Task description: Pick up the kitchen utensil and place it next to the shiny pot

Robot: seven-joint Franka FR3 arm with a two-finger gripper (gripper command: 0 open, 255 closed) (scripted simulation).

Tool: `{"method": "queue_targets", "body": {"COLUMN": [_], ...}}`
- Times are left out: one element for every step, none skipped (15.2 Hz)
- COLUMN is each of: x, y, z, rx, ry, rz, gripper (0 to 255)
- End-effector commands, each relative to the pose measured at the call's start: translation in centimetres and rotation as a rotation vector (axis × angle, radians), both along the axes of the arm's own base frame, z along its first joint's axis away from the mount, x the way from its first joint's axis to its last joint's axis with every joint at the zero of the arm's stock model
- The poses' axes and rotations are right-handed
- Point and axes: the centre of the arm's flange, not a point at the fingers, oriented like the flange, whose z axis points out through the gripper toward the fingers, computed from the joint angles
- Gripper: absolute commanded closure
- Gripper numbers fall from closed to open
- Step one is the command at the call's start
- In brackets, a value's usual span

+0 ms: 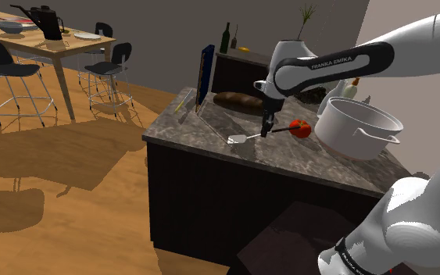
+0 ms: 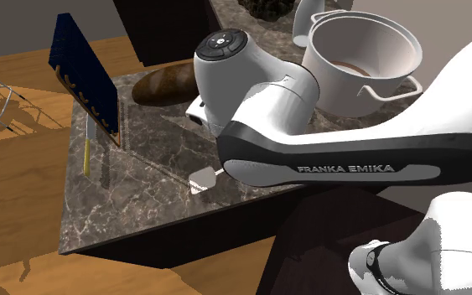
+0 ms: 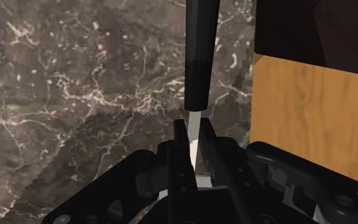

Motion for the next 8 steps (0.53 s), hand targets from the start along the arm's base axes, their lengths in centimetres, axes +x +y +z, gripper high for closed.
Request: {"method": "queue_targets", "body": {"x": [-0.1, -0.1, -0.1, -0.1, -0.1, -0.1, -0.1, -0.1], "y": [0.0, 0.0, 0.0, 0.0, 0.0, 0.0, 0.0, 0.0], "z": [1.1, 1.7, 2.2, 2.7, 3.2, 3.8, 4.3, 4.8], "rx": [0.000, 0.000, 0.000, 0.000, 0.000, 0.000, 0.000, 0.000], "ry": [0.000, 0.000, 0.000, 0.000, 0.000, 0.000, 0.000, 0.000], "rz": [0.000, 0.000, 0.000, 0.000, 0.000, 0.000, 0.000, 0.000], "gripper": [255, 255, 255, 255, 255, 255, 255, 255]}}
